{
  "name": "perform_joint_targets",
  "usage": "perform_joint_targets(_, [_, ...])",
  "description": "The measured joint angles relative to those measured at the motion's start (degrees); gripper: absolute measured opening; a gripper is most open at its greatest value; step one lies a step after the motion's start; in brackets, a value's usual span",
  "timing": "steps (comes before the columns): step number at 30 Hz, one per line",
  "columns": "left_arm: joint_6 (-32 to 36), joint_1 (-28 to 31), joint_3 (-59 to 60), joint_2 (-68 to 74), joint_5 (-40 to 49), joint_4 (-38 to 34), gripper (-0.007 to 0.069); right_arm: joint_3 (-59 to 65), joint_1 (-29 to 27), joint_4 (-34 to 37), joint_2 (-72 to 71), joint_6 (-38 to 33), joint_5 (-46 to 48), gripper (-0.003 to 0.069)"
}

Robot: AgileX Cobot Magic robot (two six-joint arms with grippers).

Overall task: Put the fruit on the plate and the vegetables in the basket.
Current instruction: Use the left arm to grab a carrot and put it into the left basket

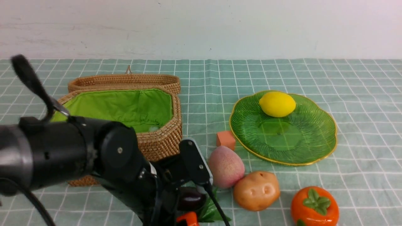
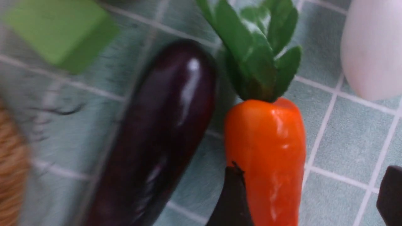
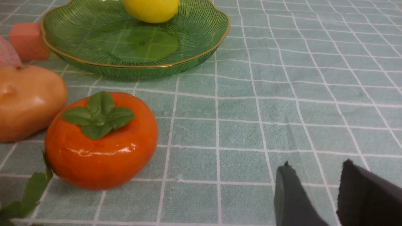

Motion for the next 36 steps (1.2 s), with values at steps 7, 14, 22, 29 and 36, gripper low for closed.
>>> perform_joint_targets(7, [0.0,-0.2,0.0,5.0,-0.9,0.0,0.0552,0.0,0.0,-1.6,0.0,0.0,0.3,0.024])
perform_joint_targets(14, [0.0,-0.2,0.0,5.2,0.7,0.0,0.0412,0.0,0.0,-2.1,0.0,0.0,0.3,0.024])
perform_joint_targets(22, [-0.1,-0.2,0.0,1.9,6.4,2.0,0.0332,0.0,0.0,-2.1,0.0,0.0,0.3,0.024])
perform_joint_targets(29, [-11.6,-0.2,0.0,-5.1,20.4,17.5,0.0332,0.0,0.0,-2.1,0.0,0.3,0.3,0.024])
perform_joint_targets(36, [-20.5,0.0,0.1,-16.2,18.1,37.5,0.0332,0.0,0.0,-2.1,0.0,0.4,0.3,0.024])
